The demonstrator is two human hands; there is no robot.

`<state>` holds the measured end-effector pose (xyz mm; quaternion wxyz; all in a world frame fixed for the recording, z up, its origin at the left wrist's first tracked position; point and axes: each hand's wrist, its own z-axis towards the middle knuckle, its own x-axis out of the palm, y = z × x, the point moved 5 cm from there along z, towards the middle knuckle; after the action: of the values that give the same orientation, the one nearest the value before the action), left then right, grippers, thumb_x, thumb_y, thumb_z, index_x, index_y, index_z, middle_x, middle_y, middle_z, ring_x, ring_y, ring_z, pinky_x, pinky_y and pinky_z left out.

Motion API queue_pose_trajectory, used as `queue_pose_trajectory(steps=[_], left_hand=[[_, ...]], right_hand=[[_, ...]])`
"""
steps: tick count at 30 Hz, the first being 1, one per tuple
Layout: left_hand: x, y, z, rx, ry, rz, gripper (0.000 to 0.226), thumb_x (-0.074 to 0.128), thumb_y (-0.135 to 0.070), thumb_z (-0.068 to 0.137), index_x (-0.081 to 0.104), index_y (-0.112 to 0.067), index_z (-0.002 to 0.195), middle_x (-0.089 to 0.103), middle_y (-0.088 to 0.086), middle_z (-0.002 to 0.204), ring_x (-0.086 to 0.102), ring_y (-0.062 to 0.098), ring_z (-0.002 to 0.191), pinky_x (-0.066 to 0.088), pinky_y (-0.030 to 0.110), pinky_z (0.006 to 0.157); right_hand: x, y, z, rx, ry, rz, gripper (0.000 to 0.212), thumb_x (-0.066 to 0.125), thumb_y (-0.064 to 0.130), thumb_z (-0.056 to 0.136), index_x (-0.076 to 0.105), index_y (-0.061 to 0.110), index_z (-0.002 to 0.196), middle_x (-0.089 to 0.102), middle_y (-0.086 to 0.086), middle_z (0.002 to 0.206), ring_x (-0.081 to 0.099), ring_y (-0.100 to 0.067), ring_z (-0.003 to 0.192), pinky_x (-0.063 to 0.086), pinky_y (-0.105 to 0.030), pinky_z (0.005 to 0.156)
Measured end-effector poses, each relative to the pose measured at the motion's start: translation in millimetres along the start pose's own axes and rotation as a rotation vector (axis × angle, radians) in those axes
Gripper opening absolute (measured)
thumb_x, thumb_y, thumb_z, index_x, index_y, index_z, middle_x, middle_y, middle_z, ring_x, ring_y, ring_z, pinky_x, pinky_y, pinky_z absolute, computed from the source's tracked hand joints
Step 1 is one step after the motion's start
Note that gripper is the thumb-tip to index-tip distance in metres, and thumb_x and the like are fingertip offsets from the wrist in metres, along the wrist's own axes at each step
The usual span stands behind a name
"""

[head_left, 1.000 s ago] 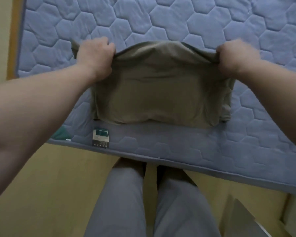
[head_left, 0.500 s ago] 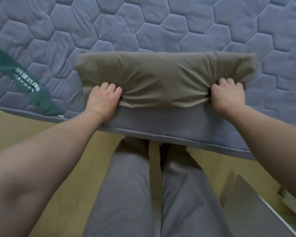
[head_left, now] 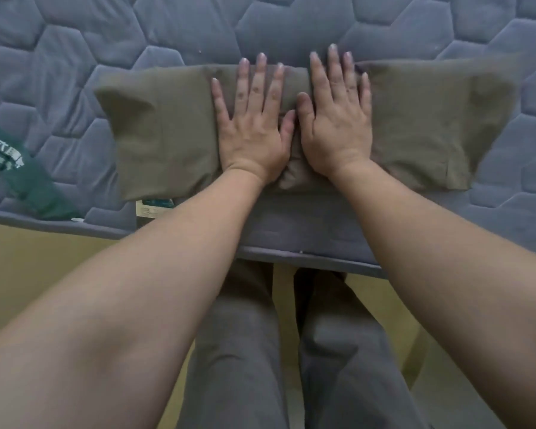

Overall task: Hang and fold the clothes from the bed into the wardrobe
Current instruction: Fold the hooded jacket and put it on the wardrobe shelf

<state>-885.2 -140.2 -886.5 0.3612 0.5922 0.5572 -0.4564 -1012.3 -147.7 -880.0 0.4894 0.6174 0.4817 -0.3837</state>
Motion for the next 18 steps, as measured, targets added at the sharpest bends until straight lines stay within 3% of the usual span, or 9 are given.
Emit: queue_pose_trajectory(steps=[7, 12, 15, 18], left_hand=[[13, 7, 6, 0.037, -0.074, 0.024, 0.072, 0.026, -0.056, 0.099, 0.014, -0.023, 0.163, 0.011, 0.002, 0.170, 0.008, 0.026, 0.157, 0.004, 0.063, 0.122], [7, 72, -4, 0.049, -0.018, 0.037, 0.074, 0.029, -0.054, 0.100, 0.009, -0.018, 0.162, 0.006, 0.003, 0.170, 0.004, 0.025, 0.157, -0.003, 0.047, 0.125], [2, 132, -10, -0.099, 0.014, 0.126, 0.072, 0.021, -0.055, 0.102, -0.001, -0.021, 0.162, -0.003, 0.000, 0.171, -0.003, 0.024, 0.157, -0.007, 0.056, 0.122], [-4, 181, -16, -0.280, 0.072, 0.060, 0.074, 0.016, -0.055, 0.102, -0.002, -0.015, 0.162, -0.004, 0.001, 0.171, -0.003, 0.023, 0.157, 0.000, 0.062, 0.123]], right_hand=[[21, -16, 4, -0.023, -0.038, -0.106, 0.068, 0.021, 0.050, 0.104, 0.014, 0.017, 0.162, 0.012, -0.003, 0.170, 0.009, -0.022, 0.157, 0.006, -0.049, 0.126], [5, -91, -16, 0.029, 0.086, -0.159, 0.068, 0.023, 0.048, 0.104, 0.006, 0.017, 0.163, 0.002, -0.002, 0.171, 0.001, -0.020, 0.157, -0.003, -0.044, 0.125], [-12, -144, -23, 0.028, 0.148, -0.252, 0.069, 0.020, 0.050, 0.104, 0.002, 0.017, 0.163, -0.003, 0.001, 0.171, -0.004, -0.017, 0.157, -0.005, -0.049, 0.125], [-24, -174, -20, 0.191, 0.145, -0.235, 0.073, 0.014, 0.054, 0.102, -0.003, 0.015, 0.162, -0.006, -0.002, 0.171, -0.006, -0.019, 0.157, -0.005, -0.057, 0.124]])
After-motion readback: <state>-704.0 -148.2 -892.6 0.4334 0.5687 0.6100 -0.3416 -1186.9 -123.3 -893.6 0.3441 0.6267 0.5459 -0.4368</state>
